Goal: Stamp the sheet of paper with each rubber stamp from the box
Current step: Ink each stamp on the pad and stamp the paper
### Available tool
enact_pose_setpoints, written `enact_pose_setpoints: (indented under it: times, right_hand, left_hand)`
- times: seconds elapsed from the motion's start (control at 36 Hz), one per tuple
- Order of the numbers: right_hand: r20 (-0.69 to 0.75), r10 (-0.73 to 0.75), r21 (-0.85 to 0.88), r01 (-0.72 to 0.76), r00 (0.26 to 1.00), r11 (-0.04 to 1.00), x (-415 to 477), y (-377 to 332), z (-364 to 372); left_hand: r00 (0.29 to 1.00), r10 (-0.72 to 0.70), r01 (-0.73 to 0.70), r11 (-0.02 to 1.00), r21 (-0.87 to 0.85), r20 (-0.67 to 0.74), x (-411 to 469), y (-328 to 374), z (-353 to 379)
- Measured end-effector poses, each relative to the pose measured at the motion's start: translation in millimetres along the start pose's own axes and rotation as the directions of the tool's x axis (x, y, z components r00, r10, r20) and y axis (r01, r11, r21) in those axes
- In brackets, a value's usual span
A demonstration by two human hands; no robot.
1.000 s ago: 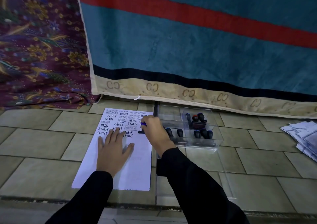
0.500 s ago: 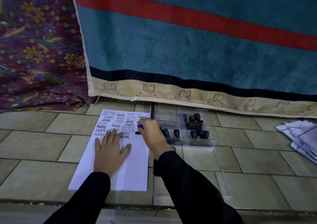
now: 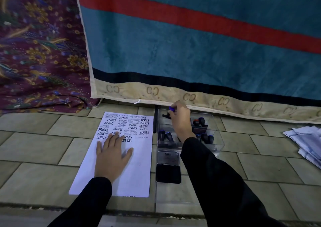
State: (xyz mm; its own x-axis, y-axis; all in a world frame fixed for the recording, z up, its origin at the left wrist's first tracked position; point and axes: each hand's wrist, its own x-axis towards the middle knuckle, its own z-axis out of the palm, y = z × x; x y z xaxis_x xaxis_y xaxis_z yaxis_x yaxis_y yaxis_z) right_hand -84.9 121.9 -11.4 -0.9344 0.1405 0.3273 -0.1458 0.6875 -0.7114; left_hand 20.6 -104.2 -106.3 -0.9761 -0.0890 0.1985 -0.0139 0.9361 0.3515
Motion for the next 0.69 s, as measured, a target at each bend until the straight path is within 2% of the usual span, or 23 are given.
enact_pose_setpoints:
  times: [0.17, 0.36, 0.47, 0.58, 0.69]
  right_hand:
    - [0.133, 0.035, -0.211, -0.006, 0.990, 0.977, 7, 15, 15]
    - [0.288, 0.140, -0.318, -0.043, 0.947, 0.947, 17, 10, 22]
    - [0.364, 0.150, -0.395, 0.007, 0.919, 0.919, 17, 9, 26]
    - [0.430, 0.154, -0.422, 0.048, 0.890, 0.906, 15, 9, 24]
    - [0.428, 0.131, -0.361, 0.036, 0.894, 0.932, 14, 10, 18]
  left_hand:
    - [1.000, -0.003, 0.003, 1.000, -0.004, 0.000, 0, -1, 1]
    - [1.000, 0.003, -0.003, 1.000, -0.001, 0.001, 0, -1, 1]
    - [1.000, 0.005, -0.005, 1.000, 0.007, 0.002, 1, -1, 1]
    - [1.000, 0.011, -0.011, 1.000, 0.008, 0.004, 0, -2, 1]
    - [1.000, 0.002, -0.002, 1.000, -0.008, 0.005, 1, -3, 1]
